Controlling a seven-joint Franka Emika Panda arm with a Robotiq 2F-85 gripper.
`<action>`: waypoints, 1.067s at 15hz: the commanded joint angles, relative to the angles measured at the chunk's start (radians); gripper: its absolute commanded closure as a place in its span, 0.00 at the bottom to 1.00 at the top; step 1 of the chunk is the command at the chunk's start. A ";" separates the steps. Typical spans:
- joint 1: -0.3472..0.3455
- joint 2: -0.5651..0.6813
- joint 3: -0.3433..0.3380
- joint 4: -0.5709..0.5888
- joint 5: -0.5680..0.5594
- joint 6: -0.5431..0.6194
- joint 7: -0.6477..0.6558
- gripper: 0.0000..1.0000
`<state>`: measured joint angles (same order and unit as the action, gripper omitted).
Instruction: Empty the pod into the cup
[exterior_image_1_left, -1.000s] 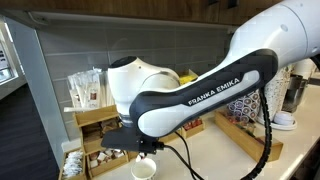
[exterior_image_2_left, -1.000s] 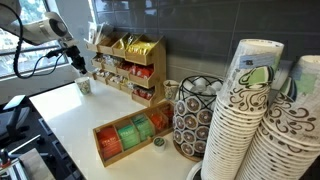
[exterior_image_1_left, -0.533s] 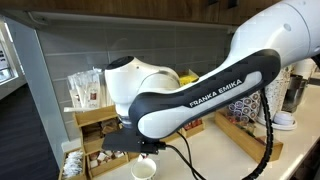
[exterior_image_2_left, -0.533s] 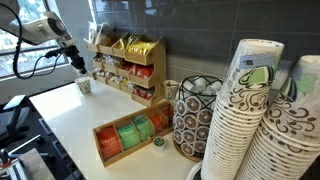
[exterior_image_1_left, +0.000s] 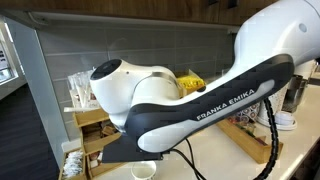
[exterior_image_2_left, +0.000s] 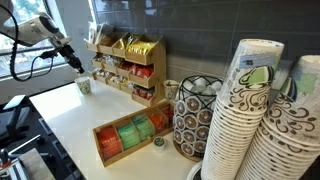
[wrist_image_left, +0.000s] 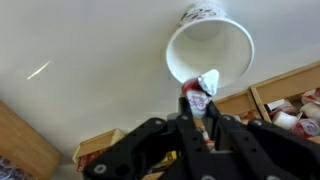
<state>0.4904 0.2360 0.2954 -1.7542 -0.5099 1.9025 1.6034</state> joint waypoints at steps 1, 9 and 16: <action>0.025 0.017 -0.004 0.022 -0.074 -0.039 0.005 0.95; 0.044 0.035 0.004 0.031 -0.155 -0.042 -0.016 0.95; 0.046 0.002 0.021 -0.020 -0.204 0.002 -0.044 0.95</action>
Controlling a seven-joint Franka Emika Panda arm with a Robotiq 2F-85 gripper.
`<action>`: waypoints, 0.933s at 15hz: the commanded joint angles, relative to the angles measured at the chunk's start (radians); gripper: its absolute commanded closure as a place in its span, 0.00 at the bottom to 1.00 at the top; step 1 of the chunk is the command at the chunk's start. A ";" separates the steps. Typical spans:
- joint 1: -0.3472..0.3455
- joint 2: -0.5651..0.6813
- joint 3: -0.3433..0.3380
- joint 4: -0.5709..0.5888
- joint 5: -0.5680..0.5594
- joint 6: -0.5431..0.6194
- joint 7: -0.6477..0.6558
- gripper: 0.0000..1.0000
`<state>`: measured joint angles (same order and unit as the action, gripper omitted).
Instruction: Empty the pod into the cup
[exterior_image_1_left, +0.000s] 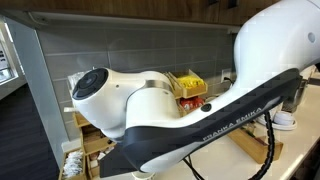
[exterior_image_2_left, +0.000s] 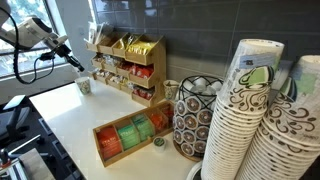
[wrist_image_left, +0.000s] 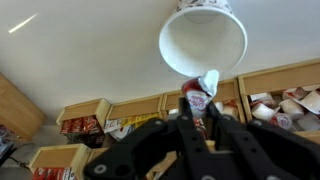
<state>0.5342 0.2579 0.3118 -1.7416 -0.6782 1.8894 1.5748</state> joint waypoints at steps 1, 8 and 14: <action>0.001 -0.021 0.006 -0.036 -0.041 0.018 -0.023 0.95; 0.000 -0.022 0.010 -0.052 -0.092 0.017 -0.016 0.95; -0.001 -0.022 0.012 -0.052 -0.127 0.010 -0.017 0.95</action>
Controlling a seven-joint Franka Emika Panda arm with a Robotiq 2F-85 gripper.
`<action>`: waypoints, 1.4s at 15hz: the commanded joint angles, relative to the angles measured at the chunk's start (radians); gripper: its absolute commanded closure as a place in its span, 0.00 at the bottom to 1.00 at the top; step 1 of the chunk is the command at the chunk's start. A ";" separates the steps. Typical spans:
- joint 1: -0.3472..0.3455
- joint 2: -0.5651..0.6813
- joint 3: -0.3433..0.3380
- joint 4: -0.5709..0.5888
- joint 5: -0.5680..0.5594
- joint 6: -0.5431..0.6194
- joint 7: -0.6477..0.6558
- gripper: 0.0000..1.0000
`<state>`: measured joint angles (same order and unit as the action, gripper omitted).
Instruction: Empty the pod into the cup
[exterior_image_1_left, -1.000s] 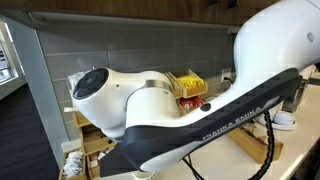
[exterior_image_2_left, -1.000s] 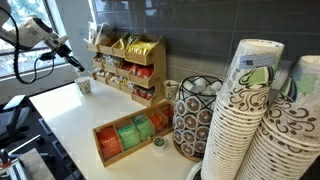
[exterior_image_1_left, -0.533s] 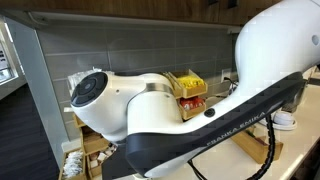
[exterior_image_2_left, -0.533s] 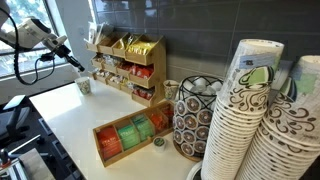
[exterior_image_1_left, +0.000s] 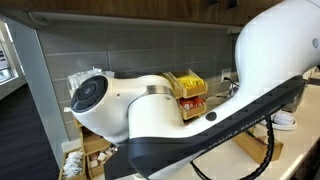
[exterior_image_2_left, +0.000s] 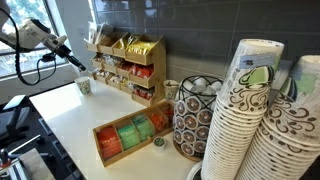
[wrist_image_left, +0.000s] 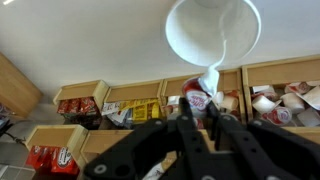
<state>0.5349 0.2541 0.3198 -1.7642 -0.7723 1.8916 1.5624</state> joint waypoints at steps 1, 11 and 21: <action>-0.002 -0.018 0.005 -0.030 -0.036 0.008 -0.005 0.95; -0.003 -0.031 0.009 -0.037 -0.052 -0.001 -0.033 0.95; -0.010 -0.061 0.019 -0.066 -0.047 0.009 -0.078 0.95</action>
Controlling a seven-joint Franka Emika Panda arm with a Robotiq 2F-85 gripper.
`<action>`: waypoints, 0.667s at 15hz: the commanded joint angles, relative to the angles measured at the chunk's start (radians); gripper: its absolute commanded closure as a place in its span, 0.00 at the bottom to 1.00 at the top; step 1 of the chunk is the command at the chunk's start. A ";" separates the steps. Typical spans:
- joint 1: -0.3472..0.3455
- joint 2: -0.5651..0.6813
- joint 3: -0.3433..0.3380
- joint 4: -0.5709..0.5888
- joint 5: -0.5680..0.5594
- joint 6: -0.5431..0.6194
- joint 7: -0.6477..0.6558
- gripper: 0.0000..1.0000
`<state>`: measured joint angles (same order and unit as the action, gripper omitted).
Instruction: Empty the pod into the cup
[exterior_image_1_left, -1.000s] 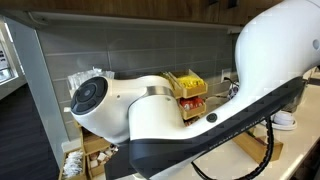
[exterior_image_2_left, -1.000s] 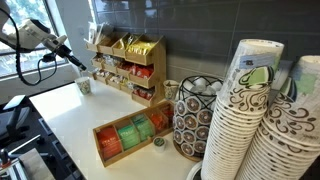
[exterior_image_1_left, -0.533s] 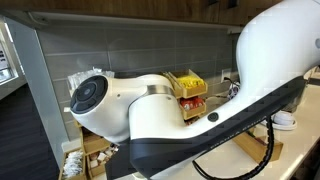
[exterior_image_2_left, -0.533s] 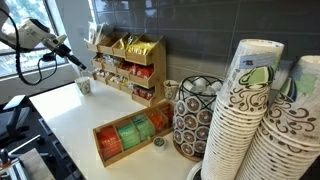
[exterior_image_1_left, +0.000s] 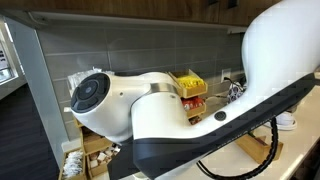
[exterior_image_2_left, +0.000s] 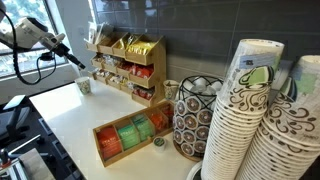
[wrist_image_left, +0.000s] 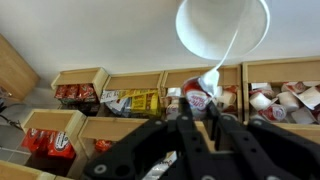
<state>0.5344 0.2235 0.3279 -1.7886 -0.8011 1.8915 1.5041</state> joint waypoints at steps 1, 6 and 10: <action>-0.010 -0.032 0.012 -0.042 -0.018 0.010 -0.025 0.95; -0.011 -0.043 0.016 -0.051 -0.022 0.011 -0.037 0.95; -0.014 -0.053 0.018 -0.063 -0.021 0.012 -0.048 0.95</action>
<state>0.5331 0.1998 0.3346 -1.8114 -0.8011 1.8915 1.4691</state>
